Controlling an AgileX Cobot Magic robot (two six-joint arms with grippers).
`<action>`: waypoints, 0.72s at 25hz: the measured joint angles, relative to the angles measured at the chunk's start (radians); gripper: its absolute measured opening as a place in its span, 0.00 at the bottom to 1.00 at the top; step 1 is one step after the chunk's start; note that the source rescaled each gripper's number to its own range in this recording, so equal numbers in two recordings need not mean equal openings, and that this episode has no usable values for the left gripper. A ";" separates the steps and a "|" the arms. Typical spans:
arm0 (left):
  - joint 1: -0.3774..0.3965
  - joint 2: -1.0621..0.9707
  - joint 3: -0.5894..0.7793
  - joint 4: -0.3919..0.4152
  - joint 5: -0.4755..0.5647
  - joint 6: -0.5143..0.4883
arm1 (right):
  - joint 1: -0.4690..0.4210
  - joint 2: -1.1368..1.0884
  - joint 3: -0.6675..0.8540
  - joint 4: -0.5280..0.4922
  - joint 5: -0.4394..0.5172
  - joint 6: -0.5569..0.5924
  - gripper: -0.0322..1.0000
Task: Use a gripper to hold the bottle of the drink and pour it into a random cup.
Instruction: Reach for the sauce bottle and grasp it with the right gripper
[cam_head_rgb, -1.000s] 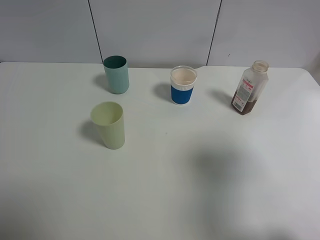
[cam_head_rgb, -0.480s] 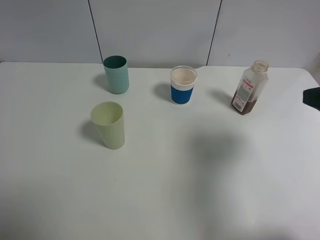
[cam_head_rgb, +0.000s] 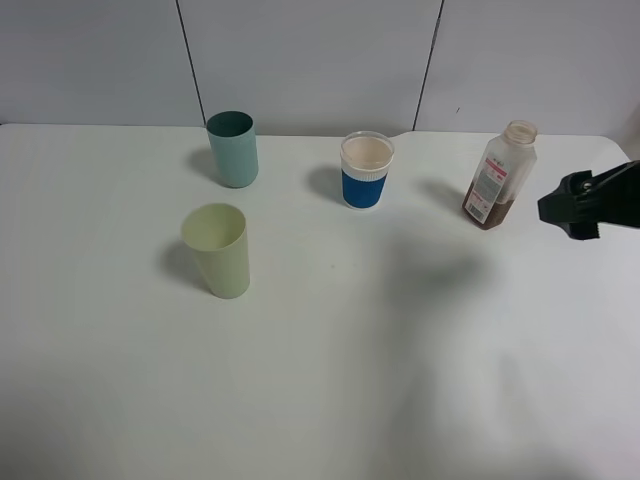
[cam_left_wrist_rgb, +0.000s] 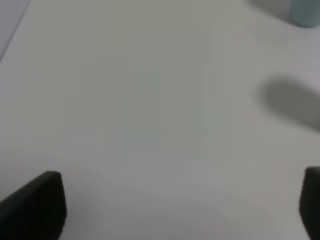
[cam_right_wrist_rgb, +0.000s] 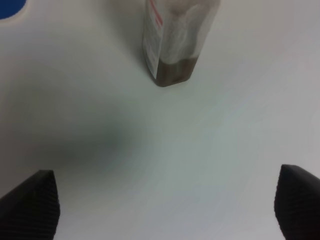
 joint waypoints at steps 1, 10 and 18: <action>0.000 0.000 0.000 0.000 0.000 0.000 | 0.000 0.023 0.000 -0.001 -0.012 0.000 0.88; 0.000 0.000 0.000 0.000 0.000 0.000 | -0.008 0.160 0.000 -0.026 -0.078 -0.035 0.88; 0.000 0.000 0.000 0.000 0.000 0.000 | -0.077 0.180 0.000 -0.053 -0.106 -0.076 0.88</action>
